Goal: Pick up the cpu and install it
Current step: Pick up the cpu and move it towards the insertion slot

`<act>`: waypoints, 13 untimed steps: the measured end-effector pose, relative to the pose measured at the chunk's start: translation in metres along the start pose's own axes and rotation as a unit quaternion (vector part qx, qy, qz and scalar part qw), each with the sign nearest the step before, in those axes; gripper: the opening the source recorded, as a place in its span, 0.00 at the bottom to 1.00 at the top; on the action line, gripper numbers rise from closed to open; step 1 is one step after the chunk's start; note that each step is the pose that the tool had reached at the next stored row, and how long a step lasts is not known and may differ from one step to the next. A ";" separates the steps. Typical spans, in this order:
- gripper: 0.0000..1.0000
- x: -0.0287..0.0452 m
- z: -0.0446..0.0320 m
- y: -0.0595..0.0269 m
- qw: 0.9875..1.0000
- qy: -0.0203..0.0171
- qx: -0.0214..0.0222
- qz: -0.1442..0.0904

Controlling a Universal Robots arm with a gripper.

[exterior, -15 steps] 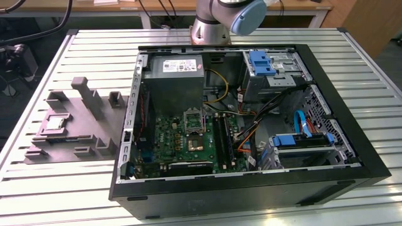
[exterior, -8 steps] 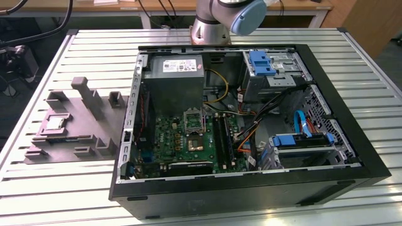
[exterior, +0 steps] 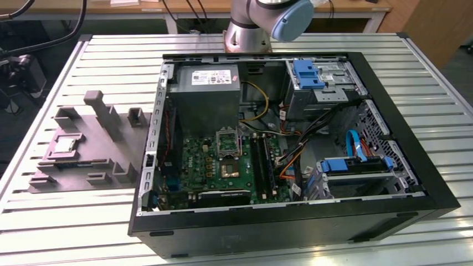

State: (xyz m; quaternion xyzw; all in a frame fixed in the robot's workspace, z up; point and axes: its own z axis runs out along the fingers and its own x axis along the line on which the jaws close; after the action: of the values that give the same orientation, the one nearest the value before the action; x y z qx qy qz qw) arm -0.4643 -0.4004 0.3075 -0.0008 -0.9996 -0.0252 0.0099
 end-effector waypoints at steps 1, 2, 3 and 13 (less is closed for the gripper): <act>0.65 0.0000 0.0004 0.0000 1.000 0.000 0.000 0.000; 0.65 0.0000 0.0006 0.0000 1.000 0.000 0.000 0.000; 0.65 0.0000 0.0010 0.0000 1.000 0.000 0.000 0.000; 0.65 -0.0001 0.0039 -0.0002 1.000 0.000 0.000 0.000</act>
State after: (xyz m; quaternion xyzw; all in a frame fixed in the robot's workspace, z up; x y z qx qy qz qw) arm -0.4643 -0.4004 0.3036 -0.0008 -0.9996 -0.0251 0.0099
